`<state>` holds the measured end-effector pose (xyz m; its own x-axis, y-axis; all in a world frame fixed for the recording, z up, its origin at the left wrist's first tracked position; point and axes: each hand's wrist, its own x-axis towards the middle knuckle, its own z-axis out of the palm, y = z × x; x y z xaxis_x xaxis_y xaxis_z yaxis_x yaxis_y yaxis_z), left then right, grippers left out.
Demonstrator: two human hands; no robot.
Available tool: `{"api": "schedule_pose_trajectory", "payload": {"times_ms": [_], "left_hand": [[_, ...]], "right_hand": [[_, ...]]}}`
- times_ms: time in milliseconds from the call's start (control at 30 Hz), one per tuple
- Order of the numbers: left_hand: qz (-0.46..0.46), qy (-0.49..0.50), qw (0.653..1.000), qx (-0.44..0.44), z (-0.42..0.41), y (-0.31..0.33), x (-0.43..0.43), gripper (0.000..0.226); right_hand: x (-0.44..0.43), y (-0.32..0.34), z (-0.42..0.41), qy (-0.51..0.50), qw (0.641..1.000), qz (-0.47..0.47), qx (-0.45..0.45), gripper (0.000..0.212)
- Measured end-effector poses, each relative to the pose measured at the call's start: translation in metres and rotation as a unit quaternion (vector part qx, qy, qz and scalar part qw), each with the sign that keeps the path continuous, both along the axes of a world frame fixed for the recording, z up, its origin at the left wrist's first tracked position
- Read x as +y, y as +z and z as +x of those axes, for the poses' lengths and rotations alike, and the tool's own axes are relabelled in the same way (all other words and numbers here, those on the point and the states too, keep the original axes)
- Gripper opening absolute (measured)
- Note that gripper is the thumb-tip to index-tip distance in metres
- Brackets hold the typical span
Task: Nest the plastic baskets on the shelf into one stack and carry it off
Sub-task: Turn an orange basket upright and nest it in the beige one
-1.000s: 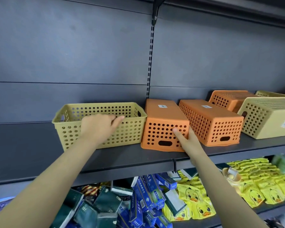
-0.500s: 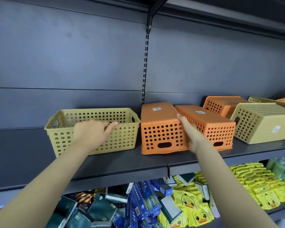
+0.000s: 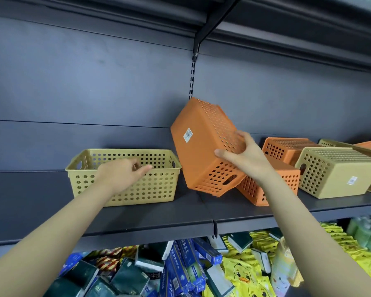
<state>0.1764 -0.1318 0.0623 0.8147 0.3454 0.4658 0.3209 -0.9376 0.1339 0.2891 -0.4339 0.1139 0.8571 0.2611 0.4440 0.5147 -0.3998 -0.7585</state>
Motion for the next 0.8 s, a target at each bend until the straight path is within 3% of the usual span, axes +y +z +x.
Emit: {"api": "schedule_pose_trajectory", "payload": {"times_ms": [100, 167, 267, 433, 567, 667, 800], "left_hand": [[-0.161, -0.072, 0.983, -0.057, -0.003, 0.01, 0.002, 0.056], [-0.284, -0.142, 0.94, -0.123, -0.009, 0.022, 0.004, 0.064], [-0.376, -0.171, 0.888, -0.203, -0.015, 0.047, 0.012, 0.075], [-0.464, -0.155, 0.825, -0.284, -0.023, 0.078, 0.031, 0.088], [-0.534, -0.161, 0.782, -0.278, -0.028, 0.072, 0.05, 0.066], [-0.546, -0.151, 0.765, -0.306, -0.032, 0.061, 0.069, 0.068], [-0.551, -0.156, 0.769, -0.285, -0.04, 0.054, 0.089, 0.053]], "right_hand": [[0.005, 0.01, -0.01, -0.007, 0.99, -0.065, -0.128, 0.107], [0.009, 0.02, -0.018, 0.016, 0.977, -0.093, -0.192, 0.105], [0.019, 0.033, -0.024, 0.051, 0.948, -0.166, -0.268, 0.111], [0.046, 0.045, -0.038, 0.085, 0.879, -0.283, -0.373, 0.116], [0.064, 0.046, -0.045, 0.096, 0.842, -0.33, -0.415, 0.119], [0.071, 0.047, -0.046, 0.104, 0.838, -0.328, -0.423, 0.122], [0.076, 0.044, -0.038, 0.12, 0.849, -0.287, -0.426, 0.122]]}}
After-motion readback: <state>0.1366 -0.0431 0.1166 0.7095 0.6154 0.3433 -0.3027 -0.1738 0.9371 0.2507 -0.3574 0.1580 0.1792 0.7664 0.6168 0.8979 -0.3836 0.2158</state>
